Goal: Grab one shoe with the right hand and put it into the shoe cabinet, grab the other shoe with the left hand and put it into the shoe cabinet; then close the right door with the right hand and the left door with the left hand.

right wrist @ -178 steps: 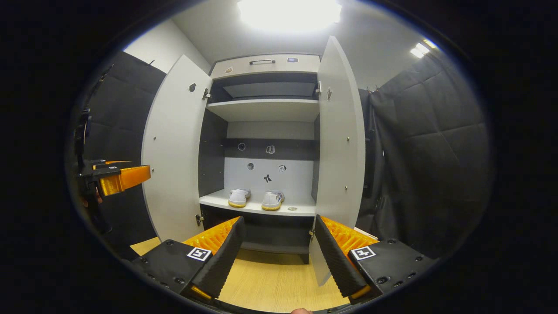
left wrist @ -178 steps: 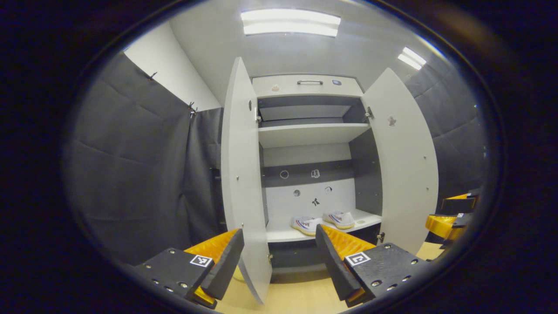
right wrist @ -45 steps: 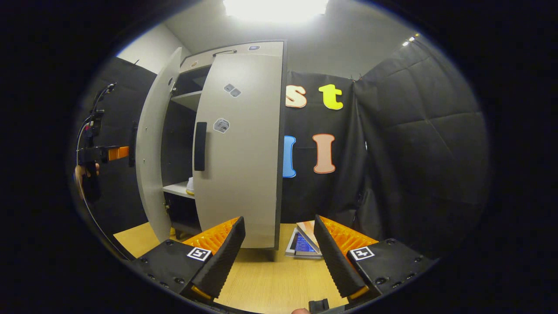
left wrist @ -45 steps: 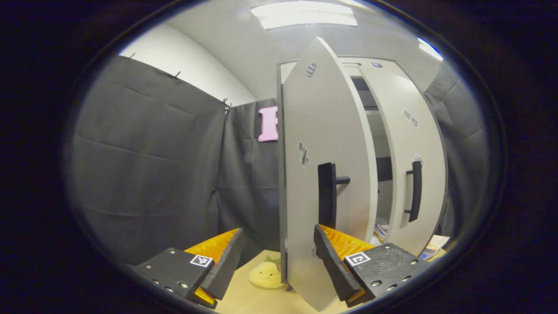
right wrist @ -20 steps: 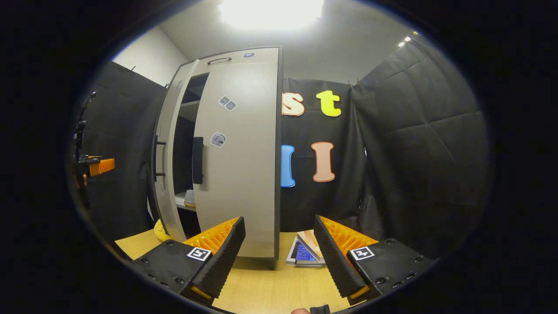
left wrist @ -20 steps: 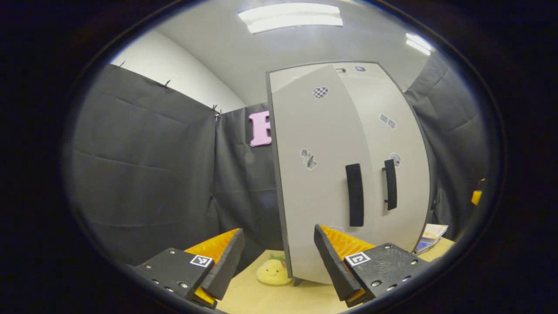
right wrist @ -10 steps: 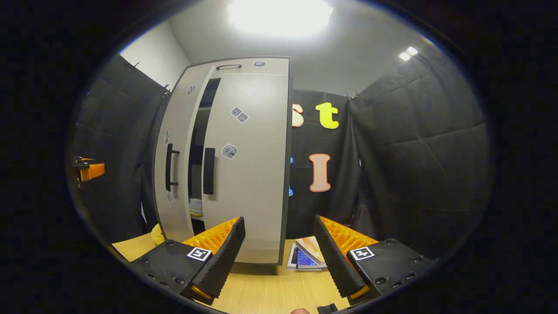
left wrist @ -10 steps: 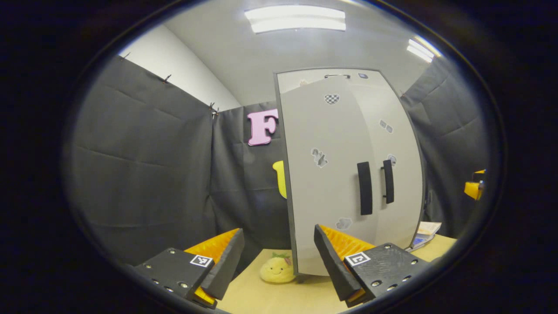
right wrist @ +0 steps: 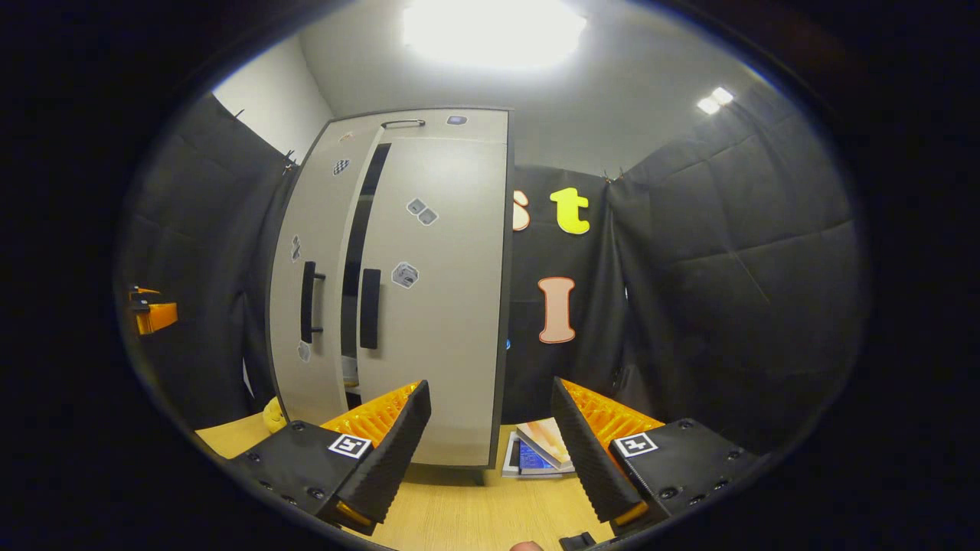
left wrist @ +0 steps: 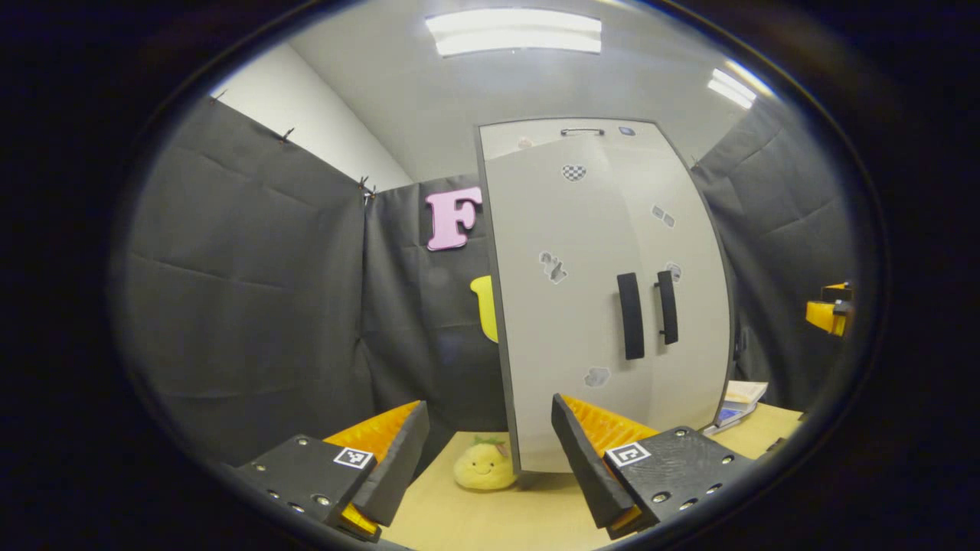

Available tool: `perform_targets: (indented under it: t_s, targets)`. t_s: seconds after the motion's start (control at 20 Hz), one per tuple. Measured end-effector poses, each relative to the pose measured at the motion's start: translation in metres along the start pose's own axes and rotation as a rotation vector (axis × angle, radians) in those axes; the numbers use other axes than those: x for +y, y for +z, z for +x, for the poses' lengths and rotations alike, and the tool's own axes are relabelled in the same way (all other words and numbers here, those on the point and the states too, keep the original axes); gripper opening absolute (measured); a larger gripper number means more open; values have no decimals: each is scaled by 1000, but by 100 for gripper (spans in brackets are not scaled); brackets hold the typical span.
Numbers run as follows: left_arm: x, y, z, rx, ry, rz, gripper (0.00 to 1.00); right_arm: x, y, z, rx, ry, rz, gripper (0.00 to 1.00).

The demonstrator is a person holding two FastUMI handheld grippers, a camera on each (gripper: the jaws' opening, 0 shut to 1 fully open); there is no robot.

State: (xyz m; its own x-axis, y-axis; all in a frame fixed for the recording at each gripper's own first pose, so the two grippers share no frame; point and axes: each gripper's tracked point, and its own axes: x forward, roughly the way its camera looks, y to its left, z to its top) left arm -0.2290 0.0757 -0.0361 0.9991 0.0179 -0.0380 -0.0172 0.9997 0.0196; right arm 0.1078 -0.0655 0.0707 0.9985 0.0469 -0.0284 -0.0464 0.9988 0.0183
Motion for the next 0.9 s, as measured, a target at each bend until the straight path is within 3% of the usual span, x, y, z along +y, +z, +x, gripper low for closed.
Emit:
perform_targets:
  t_s: [0.9]
  targets:
    - [1, -1, 8, 1, 18, 15, 94, -6, -3, 10, 7, -7, 6, 99]
